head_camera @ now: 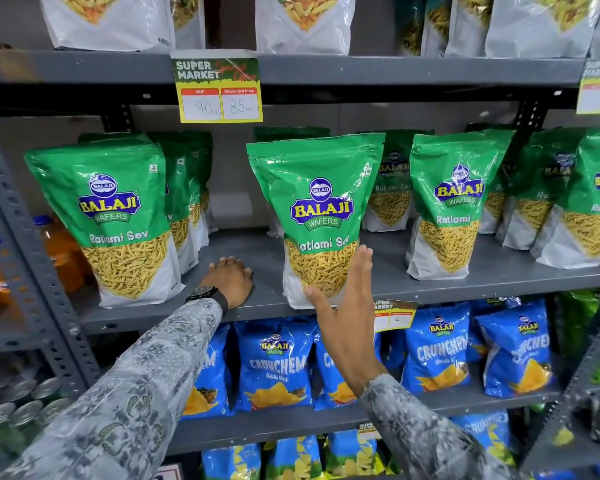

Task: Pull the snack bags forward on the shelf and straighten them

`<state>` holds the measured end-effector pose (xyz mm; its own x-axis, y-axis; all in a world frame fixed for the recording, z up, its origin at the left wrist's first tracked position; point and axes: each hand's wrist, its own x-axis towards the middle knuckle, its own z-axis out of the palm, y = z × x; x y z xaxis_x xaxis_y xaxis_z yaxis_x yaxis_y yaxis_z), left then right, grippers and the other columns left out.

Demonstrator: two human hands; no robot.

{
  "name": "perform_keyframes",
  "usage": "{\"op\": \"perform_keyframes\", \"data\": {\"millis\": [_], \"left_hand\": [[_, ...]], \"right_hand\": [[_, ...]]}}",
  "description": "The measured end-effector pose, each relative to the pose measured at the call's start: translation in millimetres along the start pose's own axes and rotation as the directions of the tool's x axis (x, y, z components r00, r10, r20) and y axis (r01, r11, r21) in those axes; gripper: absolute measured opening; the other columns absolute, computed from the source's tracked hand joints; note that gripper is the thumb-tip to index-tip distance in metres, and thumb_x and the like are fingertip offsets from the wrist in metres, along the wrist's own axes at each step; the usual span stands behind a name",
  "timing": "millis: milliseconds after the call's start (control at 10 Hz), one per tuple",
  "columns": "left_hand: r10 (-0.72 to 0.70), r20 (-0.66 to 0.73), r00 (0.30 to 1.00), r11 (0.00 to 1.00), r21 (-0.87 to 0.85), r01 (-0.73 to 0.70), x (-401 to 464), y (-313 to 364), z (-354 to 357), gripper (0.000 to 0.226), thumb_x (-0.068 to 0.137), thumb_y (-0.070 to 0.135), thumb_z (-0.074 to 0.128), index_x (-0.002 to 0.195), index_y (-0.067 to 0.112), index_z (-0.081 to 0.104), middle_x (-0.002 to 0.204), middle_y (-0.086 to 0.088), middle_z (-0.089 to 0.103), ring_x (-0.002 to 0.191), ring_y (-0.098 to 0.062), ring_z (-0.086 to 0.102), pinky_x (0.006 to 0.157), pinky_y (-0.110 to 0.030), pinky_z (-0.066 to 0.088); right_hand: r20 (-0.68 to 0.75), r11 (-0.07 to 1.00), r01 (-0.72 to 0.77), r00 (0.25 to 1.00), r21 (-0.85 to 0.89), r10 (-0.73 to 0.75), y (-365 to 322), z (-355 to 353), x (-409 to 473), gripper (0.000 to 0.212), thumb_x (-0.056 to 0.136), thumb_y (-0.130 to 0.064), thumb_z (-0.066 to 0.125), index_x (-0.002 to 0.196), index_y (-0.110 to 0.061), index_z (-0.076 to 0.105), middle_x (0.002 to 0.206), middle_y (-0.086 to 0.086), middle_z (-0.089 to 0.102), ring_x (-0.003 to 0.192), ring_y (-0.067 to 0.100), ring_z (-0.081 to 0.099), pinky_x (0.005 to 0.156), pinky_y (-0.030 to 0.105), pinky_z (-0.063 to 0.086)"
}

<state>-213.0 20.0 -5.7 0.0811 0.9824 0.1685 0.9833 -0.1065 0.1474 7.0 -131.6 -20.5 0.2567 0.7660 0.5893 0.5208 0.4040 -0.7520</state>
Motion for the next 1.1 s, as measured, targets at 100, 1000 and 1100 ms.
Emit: {"op": "perform_keyframes", "data": {"millis": [100, 1000, 1100], "left_hand": [[-0.007, 0.007, 1.0, 1.0, -0.008, 0.007, -0.2, -0.1, 0.2, 0.049, 0.1, 0.03, 0.027, 0.133, 0.003, 0.052, 0.147, -0.02, 0.047, 0.14, -0.036, 0.039, 0.119, -0.053, 0.025], [0.014, 0.001, 1.0, 1.0, 0.008, -0.014, -5.5, 0.8, -2.1, 0.051, 0.1, 0.032, 0.026, 0.133, 0.003, 0.051, 0.144, -0.02, 0.049, 0.137, -0.036, 0.042, 0.116, -0.052, 0.029], [-0.033, -0.055, 0.998, 0.998, -0.057, 0.03, -6.0, 1.6, -3.9, 0.05, 0.101, 0.032, 0.027, 0.134, 0.003, 0.05, 0.147, -0.021, 0.047, 0.14, -0.036, 0.04, 0.118, -0.053, 0.028]], "right_hand": [[0.008, 1.0, -0.025, 1.0, 0.006, 0.025, 0.3, 9.4, 8.9, 0.107, 0.095, -0.039, 0.073, 0.165, -0.037, -0.009, 0.175, -0.013, -0.01, 0.162, 0.008, -0.002, 0.124, 0.024, 0.01], [-0.006, 1.0, -0.006, 1.0, -0.023, 0.006, 6.5, 41.0, 41.7, 0.104, 0.096, -0.033, 0.073, 0.167, -0.028, -0.003, 0.177, -0.001, -0.003, 0.161, 0.018, 0.01, 0.117, 0.026, 0.02], [0.023, 1.0, -0.019, 1.0, 0.017, 0.018, 9.5, 30.1, 42.8, 0.104, 0.097, -0.049, 0.068, 0.167, -0.028, -0.005, 0.177, -0.003, -0.006, 0.163, 0.014, 0.001, 0.124, 0.031, 0.015]]}}
